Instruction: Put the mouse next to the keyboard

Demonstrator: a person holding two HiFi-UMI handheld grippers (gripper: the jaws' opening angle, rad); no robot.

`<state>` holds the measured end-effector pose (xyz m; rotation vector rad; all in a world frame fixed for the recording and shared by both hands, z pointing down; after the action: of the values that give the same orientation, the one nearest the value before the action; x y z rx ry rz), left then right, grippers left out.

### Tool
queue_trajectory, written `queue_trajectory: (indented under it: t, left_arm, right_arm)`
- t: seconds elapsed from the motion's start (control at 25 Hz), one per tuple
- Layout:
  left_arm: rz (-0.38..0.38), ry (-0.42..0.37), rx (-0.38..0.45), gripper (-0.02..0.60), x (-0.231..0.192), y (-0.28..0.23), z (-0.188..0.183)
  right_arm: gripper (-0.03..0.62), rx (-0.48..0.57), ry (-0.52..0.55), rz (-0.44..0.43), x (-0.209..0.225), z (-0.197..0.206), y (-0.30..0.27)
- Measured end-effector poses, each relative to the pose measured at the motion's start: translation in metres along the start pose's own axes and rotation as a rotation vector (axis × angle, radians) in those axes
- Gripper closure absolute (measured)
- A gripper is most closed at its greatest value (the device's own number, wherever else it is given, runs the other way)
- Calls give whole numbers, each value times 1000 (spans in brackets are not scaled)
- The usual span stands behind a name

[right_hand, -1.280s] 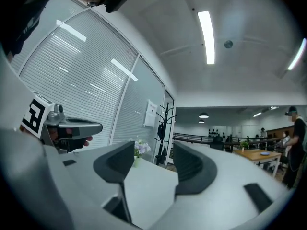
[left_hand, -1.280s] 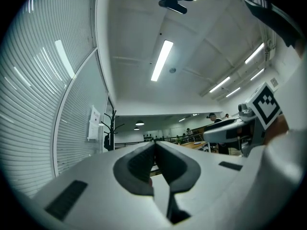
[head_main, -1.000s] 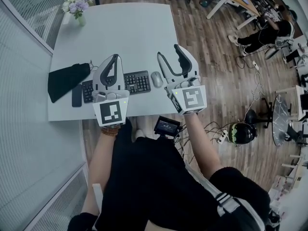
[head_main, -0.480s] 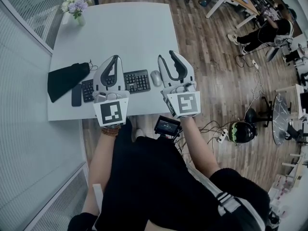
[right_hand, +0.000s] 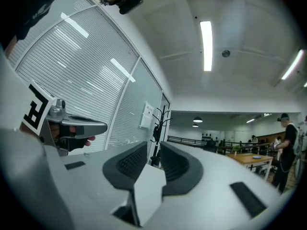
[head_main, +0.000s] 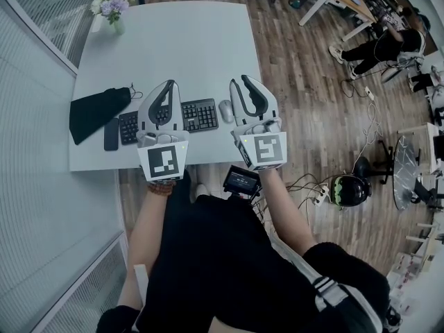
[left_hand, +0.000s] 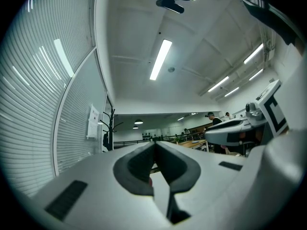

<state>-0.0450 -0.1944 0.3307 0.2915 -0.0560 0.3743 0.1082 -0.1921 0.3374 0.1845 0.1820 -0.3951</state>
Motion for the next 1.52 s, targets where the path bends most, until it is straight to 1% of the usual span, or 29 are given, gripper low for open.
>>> queue_trajectory:
  t: [0.4, 0.64, 1.0, 1.52]
  left_arm:
    - [-2, 4, -12, 572, -2, 2, 11]
    - [-5, 5, -14, 572, -1, 4, 11]
    - [14, -18, -66, 572, 2, 9, 22]
    - [9, -10, -81, 572, 4, 7, 31]
  right_arm:
    - [539, -20, -2, -9, -11, 13, 2]
    - [549, -31, -6, -15, -17, 17, 5]
    - [560, -63, -4, -15, -19, 29, 11]
    - [572, -78, -4, -19, -17, 36, 9]
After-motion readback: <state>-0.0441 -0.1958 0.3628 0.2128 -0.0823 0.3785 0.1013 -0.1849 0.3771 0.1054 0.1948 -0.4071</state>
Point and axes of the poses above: the fingertips, and each gripper's own axes: y backward along the fingers, x to its right, z out of its underside, the point moved 2 cm from there along y, backward along the fingers, and after that the axes turned 5 degrees about x, right-handed, at the moved point
